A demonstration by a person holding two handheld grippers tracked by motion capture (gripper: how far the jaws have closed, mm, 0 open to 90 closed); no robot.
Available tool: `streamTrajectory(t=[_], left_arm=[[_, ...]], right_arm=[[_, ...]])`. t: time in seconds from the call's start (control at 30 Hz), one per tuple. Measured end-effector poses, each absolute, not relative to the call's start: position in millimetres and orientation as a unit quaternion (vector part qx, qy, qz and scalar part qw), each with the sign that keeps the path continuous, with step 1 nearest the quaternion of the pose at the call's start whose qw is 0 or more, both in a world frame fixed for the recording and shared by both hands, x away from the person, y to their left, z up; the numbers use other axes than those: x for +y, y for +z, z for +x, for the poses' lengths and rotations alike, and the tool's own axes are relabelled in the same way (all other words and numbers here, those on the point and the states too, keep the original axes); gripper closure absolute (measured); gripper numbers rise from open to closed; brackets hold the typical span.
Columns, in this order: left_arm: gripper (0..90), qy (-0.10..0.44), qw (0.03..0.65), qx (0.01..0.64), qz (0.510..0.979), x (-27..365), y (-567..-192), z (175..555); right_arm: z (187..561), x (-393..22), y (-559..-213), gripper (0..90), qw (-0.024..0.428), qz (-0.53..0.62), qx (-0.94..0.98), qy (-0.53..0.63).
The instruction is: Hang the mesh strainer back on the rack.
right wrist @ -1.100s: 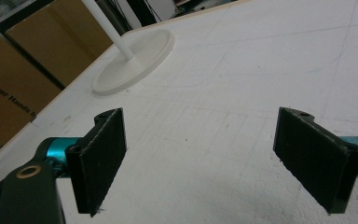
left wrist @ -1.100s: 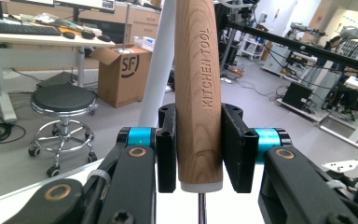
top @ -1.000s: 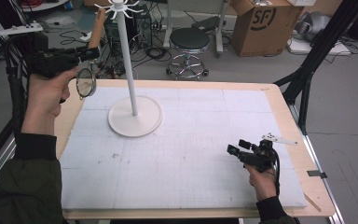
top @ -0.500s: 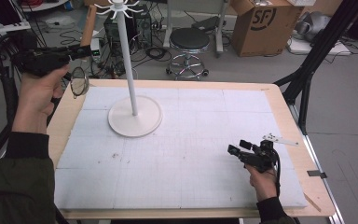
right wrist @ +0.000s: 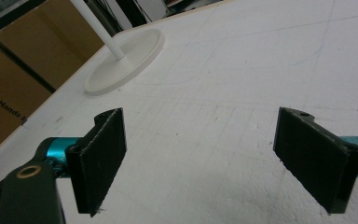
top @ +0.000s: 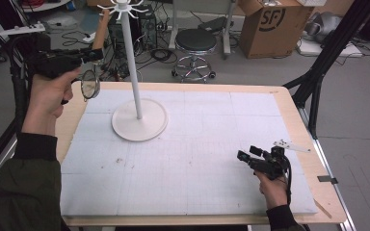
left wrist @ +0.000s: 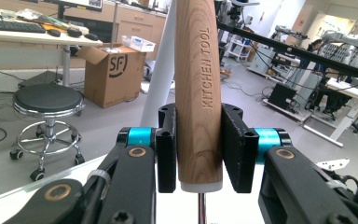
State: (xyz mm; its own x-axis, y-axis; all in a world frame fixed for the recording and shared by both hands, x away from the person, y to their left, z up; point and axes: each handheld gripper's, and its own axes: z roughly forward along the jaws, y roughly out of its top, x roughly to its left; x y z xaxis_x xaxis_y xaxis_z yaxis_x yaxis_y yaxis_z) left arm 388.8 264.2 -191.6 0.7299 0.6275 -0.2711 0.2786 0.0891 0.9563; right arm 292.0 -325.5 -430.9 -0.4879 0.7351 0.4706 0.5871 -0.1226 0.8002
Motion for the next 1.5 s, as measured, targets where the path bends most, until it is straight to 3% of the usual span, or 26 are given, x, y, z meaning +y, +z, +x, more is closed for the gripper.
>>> streamTrajectory(t=[0.7,0.97,1.5], left_arm=[[68.8,0.124,0.653,0.349,0.661,243.9,-206.8,399.6],[40.6,0.133,0.658,0.355,0.651,254.7,-209.9,394.4],[29.6,0.142,0.646,0.333,0.672,256.3,-239.0,367.5]], right_arm=[[290.5,-330.7,-430.3,16.2,0.071,0.499,0.655,0.563],[291.9,-329.3,-430.9,16.2,0.072,0.496,0.658,0.563],[292.9,-319.3,-427.8,16.1,0.067,0.489,0.664,0.562]])
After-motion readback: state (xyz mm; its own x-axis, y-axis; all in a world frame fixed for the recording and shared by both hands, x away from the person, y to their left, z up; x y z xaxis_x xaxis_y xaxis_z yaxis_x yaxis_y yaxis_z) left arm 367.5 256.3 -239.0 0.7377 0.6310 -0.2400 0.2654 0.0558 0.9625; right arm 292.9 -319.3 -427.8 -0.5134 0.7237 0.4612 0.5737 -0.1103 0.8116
